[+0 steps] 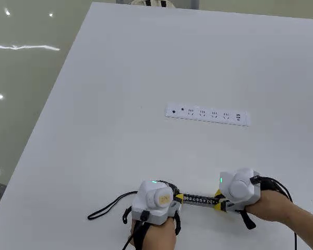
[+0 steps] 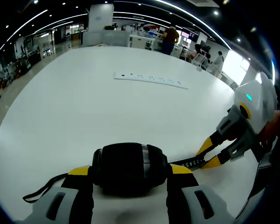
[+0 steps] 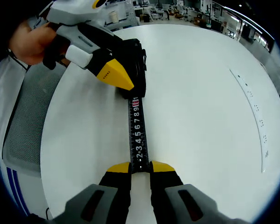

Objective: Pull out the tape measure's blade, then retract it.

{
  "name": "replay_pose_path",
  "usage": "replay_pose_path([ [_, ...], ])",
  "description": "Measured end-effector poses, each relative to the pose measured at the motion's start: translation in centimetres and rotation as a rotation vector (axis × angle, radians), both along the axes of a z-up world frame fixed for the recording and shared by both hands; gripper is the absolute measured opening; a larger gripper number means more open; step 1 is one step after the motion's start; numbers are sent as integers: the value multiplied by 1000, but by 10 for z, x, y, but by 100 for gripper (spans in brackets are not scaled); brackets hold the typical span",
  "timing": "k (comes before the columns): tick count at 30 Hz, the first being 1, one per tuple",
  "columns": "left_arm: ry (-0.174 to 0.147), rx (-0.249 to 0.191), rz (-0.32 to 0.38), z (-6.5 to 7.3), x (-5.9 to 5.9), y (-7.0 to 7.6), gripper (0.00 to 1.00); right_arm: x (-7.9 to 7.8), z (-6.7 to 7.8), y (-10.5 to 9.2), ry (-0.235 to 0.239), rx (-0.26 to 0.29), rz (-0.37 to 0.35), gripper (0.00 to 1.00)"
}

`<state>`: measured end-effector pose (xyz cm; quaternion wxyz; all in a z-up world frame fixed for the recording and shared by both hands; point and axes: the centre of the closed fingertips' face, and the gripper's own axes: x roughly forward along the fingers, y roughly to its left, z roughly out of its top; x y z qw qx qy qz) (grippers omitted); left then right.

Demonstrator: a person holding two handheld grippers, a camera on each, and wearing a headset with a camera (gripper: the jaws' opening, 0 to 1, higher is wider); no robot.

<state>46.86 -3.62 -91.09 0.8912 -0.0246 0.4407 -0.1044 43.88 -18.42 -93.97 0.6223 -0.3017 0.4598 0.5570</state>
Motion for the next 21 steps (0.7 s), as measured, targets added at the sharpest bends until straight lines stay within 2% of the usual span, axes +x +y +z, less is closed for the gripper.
replay_pose_path([
  [21,5,-1,-2,0,0,0,60,2,1,29,-8,16,40,15],
])
